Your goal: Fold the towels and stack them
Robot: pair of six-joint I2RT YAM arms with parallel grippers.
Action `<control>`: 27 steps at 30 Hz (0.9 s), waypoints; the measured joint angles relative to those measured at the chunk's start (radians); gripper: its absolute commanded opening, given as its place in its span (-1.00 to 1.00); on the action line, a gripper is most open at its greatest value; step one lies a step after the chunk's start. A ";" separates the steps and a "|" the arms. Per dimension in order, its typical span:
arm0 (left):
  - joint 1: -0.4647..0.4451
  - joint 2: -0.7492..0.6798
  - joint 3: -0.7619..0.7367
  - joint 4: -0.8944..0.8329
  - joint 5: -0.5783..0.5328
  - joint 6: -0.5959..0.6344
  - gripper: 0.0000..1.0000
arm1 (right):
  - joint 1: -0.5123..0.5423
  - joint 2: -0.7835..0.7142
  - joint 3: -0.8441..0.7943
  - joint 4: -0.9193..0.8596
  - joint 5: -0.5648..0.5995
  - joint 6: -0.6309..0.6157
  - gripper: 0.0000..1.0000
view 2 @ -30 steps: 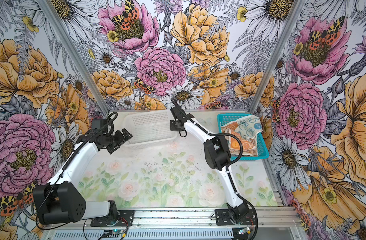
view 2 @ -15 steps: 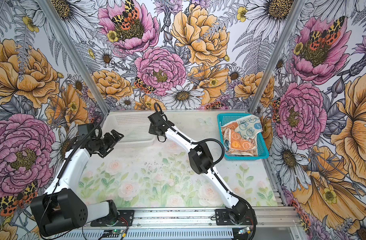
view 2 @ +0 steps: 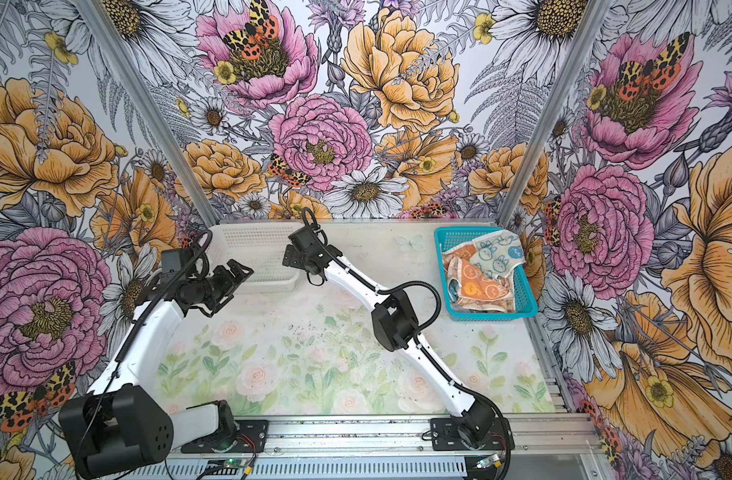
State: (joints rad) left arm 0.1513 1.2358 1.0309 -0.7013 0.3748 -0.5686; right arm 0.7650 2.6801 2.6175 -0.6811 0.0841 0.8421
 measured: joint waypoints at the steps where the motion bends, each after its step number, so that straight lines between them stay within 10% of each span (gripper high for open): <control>1: -0.032 0.014 0.026 0.000 -0.016 0.003 0.97 | -0.008 -0.039 -0.041 -0.001 0.005 -0.024 0.99; 14: -0.388 0.549 0.542 -0.087 -0.293 0.171 0.92 | -0.364 -0.772 -0.703 0.042 0.089 -0.286 0.99; 27: -0.441 1.050 1.012 -0.348 -0.465 0.293 0.29 | -0.564 -1.004 -1.110 0.055 0.050 -0.412 0.99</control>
State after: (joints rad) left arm -0.2897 2.2856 2.0430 -1.0489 -0.0902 -0.2756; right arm 0.2012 1.6764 1.5078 -0.6258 0.1337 0.4305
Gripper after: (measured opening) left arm 0.658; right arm 0.992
